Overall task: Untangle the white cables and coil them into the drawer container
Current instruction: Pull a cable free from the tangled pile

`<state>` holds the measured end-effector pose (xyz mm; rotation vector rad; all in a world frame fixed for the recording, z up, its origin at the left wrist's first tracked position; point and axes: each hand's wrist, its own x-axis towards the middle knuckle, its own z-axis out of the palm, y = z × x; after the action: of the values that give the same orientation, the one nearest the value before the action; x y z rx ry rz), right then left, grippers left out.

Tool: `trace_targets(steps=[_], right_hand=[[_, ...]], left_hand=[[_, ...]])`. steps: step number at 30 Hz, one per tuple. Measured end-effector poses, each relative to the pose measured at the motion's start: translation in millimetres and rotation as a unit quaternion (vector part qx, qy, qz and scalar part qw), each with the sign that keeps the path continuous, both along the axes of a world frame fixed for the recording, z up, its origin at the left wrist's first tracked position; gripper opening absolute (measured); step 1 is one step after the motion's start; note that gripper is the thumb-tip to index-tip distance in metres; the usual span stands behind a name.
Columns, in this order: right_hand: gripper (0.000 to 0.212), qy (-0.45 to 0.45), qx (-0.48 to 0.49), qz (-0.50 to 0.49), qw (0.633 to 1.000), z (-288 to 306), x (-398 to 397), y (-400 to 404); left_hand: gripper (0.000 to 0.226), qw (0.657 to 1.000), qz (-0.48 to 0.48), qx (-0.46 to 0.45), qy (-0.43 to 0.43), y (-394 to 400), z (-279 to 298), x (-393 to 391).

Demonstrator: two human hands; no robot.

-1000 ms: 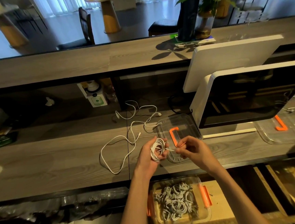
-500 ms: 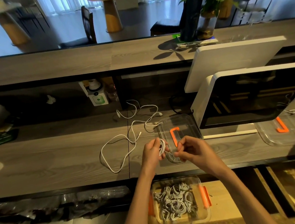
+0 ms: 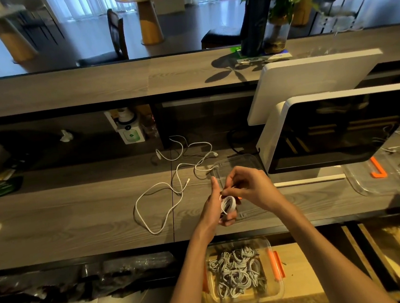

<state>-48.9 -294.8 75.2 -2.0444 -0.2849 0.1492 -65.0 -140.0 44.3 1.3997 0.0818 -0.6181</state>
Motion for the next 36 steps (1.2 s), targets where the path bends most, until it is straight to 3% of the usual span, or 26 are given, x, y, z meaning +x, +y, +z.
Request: trace_targets(steps=[6, 8, 13, 21, 27, 32, 36], right_hand=[[0.018, -0.003, 0.008, -0.062, 0.998, -15.3, -3.2, -5.8], [0.017, 0.002, 0.017, -0.071, 0.997, -20.0, -5.6, -5.0], [0.019, 0.042, 0.048, -0.096, 0.993, -31.5, -12.1, -5.0], [0.025, 0.034, 0.080, -0.179, 0.980, -42.8, -21.9, 2.5], [0.027, 0.007, 0.094, -0.202, 0.975, -43.9, -26.7, 2.8], [0.024, -0.066, 0.056, -0.151, 0.985, -26.4, -31.0, 12.8], [0.019, -0.123, 0.022, -0.129, 0.984, -19.2, -30.7, 21.8]], left_hand=[[0.024, 0.997, 0.078, -0.015, -0.005, 1.0, 3.7, 2.2], [0.016, 0.994, 0.106, -0.011, -0.004, 0.3, 2.5, 3.6], [0.022, 0.984, 0.162, -0.062, 0.028, -0.3, -2.5, 8.6], [0.034, 0.967, 0.171, -0.174, 0.072, 2.3, -5.1, 12.1], [0.023, 0.976, 0.180, -0.123, 0.024, 4.6, -10.6, 14.4], [0.022, 0.981, 0.183, -0.029, -0.050, -6.5, -11.5, 16.4], [0.026, 0.982, 0.186, -0.029, -0.035, -13.8, -12.6, 16.7]])
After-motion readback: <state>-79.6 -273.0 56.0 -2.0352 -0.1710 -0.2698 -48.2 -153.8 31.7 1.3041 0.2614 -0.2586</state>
